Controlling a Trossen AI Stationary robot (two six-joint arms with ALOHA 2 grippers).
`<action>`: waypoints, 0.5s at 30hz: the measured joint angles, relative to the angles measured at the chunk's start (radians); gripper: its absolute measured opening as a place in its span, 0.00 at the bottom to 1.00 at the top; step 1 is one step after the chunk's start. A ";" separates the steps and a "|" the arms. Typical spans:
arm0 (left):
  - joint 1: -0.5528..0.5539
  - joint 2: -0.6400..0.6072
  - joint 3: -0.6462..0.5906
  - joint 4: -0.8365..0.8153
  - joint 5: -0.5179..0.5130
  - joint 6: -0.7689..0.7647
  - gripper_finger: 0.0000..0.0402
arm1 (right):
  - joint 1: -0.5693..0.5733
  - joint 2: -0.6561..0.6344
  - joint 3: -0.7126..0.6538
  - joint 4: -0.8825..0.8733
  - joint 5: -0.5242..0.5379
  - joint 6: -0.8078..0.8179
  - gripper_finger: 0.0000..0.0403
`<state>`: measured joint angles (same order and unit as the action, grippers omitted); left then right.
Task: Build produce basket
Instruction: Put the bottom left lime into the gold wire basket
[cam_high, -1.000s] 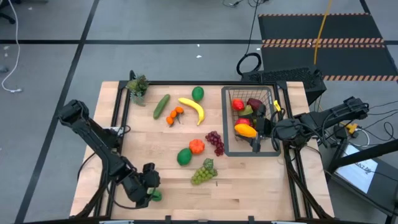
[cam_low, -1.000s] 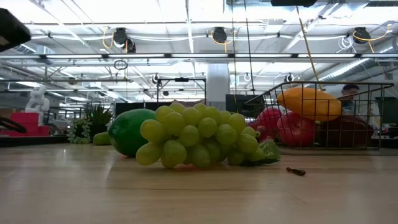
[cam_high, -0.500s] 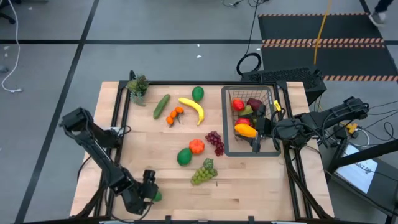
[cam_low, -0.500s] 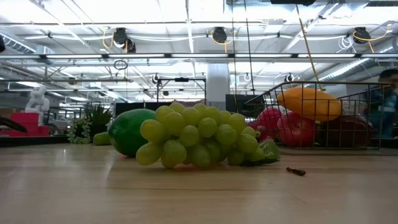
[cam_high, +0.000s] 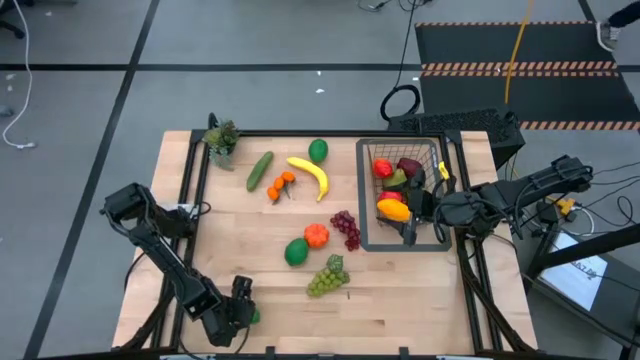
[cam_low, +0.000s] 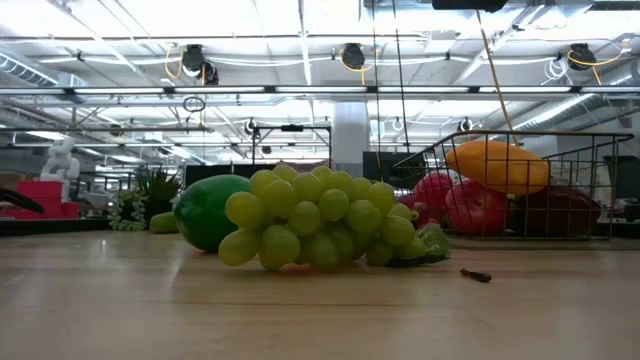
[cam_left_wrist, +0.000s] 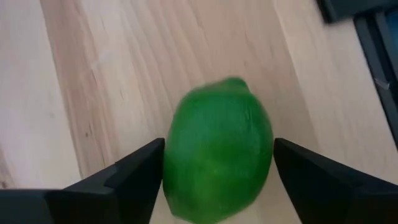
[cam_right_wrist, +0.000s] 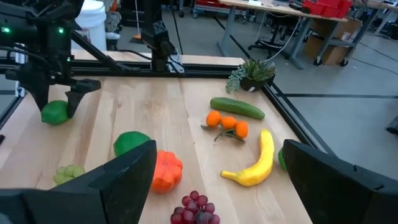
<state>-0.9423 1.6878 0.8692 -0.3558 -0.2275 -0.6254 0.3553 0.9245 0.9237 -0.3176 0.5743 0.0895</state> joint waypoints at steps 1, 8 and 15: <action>0.002 0.000 0.000 0.005 -0.003 0.003 0.71 | 0.000 0.002 0.000 0.001 0.000 0.000 0.85; 0.010 0.000 0.000 0.024 -0.002 -0.005 0.52 | 0.000 0.002 0.000 0.008 0.000 -0.003 0.85; 0.093 0.000 0.062 0.023 0.000 0.106 0.49 | 0.000 0.028 0.000 0.084 0.000 -0.012 0.85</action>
<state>-0.8489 1.6875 0.9314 -0.3328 -0.2279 -0.5197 0.3553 0.9525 0.9241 -0.2333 0.5743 0.0772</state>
